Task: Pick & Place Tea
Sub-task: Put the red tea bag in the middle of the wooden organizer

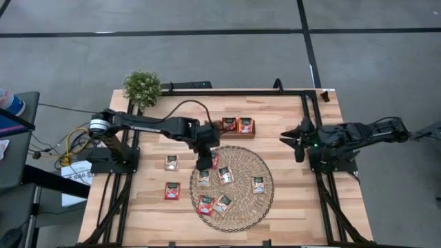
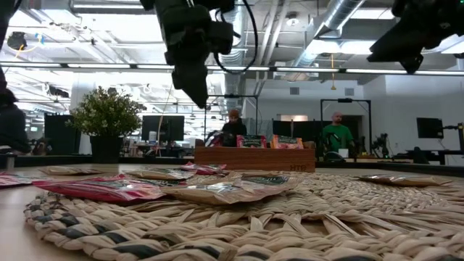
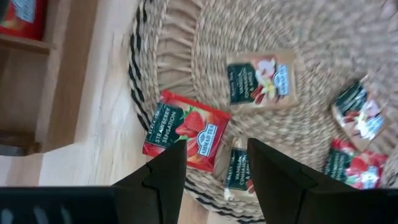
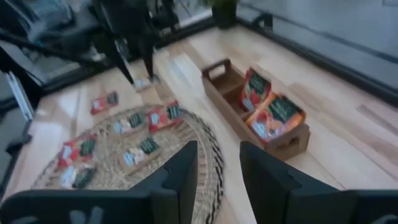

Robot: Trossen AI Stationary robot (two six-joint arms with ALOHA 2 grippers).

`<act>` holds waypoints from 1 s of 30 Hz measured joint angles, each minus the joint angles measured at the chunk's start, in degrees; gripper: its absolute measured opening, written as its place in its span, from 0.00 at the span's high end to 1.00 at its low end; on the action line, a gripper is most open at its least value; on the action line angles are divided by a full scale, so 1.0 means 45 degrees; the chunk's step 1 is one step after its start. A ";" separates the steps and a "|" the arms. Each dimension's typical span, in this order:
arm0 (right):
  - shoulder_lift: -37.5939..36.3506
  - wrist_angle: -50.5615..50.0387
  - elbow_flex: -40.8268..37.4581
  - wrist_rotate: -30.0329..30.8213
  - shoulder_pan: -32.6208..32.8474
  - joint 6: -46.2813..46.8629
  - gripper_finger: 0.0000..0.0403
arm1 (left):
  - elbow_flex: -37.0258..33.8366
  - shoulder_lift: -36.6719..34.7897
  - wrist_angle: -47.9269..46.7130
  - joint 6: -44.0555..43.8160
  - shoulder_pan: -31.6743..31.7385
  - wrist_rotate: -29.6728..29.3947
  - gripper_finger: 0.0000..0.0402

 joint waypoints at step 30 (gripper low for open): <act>-0.4327 0.1323 -0.2580 0.0721 0.0607 0.0380 0.72 | -0.0015 0.2282 0.0831 0.1668 0.0897 -0.0602 0.60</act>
